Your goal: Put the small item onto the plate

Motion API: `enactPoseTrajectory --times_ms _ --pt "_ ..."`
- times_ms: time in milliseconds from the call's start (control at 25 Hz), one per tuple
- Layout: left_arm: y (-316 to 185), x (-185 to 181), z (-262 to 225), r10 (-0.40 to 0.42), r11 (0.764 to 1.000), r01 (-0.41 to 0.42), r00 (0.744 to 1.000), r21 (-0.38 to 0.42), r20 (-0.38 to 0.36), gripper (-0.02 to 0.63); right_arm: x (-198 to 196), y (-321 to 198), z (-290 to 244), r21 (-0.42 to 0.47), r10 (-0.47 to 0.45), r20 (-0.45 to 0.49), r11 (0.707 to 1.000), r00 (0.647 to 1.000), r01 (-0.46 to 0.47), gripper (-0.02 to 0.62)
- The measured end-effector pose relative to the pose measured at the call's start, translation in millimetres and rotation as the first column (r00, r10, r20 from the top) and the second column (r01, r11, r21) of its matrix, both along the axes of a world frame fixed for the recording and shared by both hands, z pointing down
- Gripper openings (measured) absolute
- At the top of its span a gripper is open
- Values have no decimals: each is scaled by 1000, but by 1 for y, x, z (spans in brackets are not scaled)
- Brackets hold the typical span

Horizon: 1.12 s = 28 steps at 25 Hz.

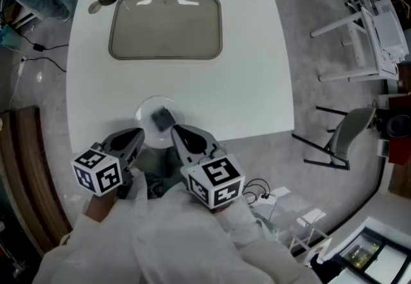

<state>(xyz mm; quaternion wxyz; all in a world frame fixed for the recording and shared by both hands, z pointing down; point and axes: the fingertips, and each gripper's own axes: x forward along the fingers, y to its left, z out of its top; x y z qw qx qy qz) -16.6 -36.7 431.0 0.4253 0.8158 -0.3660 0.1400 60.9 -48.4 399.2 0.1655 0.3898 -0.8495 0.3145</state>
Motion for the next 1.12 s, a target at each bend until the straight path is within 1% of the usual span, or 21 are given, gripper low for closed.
enactPoseTrajectory --times_ms 160,280,440,520,720,880,1000,1120 --pt "5 -9 12 -17 999 17 1000 -37 -4 9 -2 1 12 -35 8 7 999 1000 -8 15" --pt "8 -13 17 -28 998 26 999 -63 -34 9 -1 2 19 -62 23 18 998 1000 -22 14" --pt "11 -15 27 -76 992 70 996 -108 -48 11 2 7 31 -91 29 10 996 1000 -28 15" --pt "17 -15 33 -85 989 78 995 -125 -50 11 3 12 40 -108 36 0 994 999 -36 15" --pt "19 -13 47 -71 986 64 997 -156 -38 11 7 11 55 -142 60 -6 988 998 -60 15" --pt "21 -18 52 -85 983 82 996 -165 -16 12 11 12 63 -175 70 3 982 998 -69 15" --pt "25 -21 58 -104 977 103 995 -189 3 12 12 19 74 -206 60 4 977 998 -58 15" --pt "28 -23 62 -121 970 117 993 -213 -7 15 13 24 80 -227 50 -3 973 999 -50 17"
